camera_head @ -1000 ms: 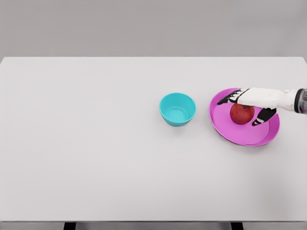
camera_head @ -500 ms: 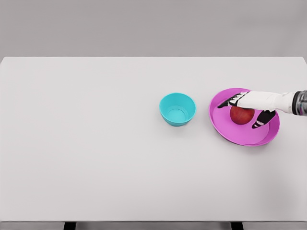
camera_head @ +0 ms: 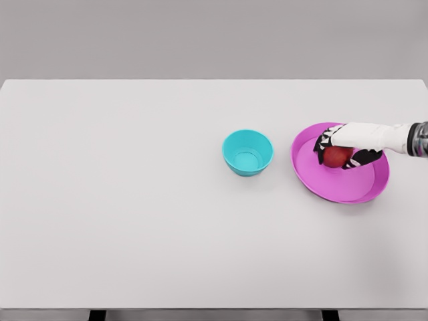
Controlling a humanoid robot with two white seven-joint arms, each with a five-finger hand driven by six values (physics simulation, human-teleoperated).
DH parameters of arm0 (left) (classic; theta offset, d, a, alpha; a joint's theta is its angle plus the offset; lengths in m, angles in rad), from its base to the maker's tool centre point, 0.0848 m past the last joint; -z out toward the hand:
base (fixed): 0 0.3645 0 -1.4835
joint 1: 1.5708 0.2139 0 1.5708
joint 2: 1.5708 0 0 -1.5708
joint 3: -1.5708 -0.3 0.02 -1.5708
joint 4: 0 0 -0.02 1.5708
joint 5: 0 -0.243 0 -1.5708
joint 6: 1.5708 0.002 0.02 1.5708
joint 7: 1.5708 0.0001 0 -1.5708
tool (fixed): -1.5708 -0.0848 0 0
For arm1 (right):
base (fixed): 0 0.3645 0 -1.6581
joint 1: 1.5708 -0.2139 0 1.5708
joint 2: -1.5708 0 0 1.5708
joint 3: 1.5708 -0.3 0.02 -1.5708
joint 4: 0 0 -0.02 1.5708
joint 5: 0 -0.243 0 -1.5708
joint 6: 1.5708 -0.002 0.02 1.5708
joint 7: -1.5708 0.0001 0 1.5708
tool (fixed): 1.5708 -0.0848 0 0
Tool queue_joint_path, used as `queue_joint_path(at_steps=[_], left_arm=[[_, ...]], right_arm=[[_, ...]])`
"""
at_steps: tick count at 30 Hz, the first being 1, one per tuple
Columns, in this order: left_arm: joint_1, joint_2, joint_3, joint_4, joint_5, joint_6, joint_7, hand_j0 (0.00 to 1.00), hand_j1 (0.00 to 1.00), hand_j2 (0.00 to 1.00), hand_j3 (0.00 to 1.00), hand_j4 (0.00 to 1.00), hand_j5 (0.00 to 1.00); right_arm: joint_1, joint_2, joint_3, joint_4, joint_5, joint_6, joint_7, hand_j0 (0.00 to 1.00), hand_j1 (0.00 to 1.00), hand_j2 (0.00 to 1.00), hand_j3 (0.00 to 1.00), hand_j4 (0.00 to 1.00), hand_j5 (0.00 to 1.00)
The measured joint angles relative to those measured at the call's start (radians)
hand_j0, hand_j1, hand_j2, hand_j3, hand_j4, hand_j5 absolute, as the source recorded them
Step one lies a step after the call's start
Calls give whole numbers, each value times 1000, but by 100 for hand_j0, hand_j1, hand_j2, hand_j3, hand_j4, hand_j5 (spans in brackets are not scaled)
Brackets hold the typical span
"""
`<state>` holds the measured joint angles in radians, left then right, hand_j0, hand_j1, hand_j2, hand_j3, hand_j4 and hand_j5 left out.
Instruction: Put the apple from the pink plate into the blue bowl with your right arm
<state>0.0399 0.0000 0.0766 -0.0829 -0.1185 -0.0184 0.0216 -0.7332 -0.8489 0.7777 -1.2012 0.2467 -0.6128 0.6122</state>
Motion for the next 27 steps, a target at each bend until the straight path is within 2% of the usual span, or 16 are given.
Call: queue_joint_path(at_steps=[12, 17, 23, 27], left_arm=[[0, 0, 0, 0, 0, 0, 0, 100, 100, 100, 100, 100, 100], [0, 0, 0, 0, 0, 0, 0, 100, 100, 100, 100, 100, 100], [0, 0, 0, 0, -1, 0, 0, 100, 100, 100, 100, 100, 100], [0, 0, 0, 0, 0, 0, 0, 100, 100, 100, 100, 100, 100]], right_arm=[[-66, 23, -8, -12, -1, 0, -1, 43, 43, 43, 43, 43, 43], [-95, 59, -8, -24, 0, -1, -1, 43, 43, 43, 43, 43, 43], [-98, 98, -8, -87, 1, -1, 0, 43, 43, 43, 43, 43, 43], [-103, 143, -8, -103, 5, -1, 0, 43, 43, 43, 43, 43, 43]])
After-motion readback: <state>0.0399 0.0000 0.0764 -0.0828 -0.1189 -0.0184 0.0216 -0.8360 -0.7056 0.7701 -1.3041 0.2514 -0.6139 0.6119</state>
